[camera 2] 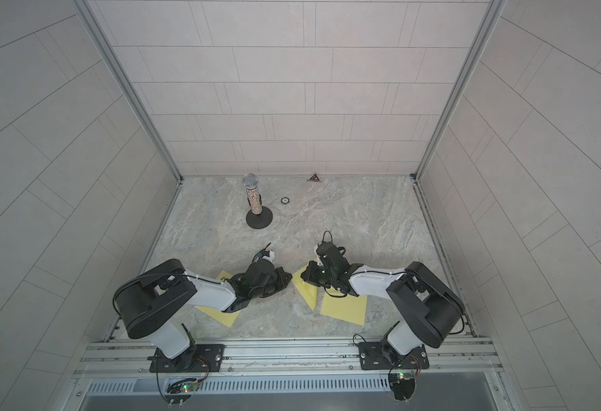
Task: Fold the square paper diagonally
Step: Fold the paper at the center of the board.
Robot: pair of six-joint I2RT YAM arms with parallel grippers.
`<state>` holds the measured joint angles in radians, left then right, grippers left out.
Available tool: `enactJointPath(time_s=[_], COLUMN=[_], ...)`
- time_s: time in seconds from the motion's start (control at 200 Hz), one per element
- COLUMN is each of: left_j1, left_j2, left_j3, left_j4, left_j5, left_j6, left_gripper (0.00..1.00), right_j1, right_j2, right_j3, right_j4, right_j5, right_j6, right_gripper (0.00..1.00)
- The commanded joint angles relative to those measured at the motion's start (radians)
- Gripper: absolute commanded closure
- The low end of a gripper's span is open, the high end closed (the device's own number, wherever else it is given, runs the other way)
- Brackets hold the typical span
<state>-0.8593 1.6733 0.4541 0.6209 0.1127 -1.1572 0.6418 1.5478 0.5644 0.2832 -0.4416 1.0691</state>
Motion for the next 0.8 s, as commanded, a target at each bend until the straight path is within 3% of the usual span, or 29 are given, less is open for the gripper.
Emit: enactJointPath(time_s=[0.0,0.796], left_j1=[-0.004,-0.003], left_j2=[0.072,0.079], left_j3=[-0.058,-0.077], left_j4=[-0.228,-0.233], left_j5=[0.042,0.035], left_j6=[0.014,0.021], left_gripper=[1.00,1.00], right_j1=[0.009,0.056], right_j2=[0.049,0.168], right_j3=[0.009,0.028], right_j4=[0.127,0.264], right_j5=[0.027,0.073], right_j6=[0.075,0.123], right_gripper=[1.00,1.00])
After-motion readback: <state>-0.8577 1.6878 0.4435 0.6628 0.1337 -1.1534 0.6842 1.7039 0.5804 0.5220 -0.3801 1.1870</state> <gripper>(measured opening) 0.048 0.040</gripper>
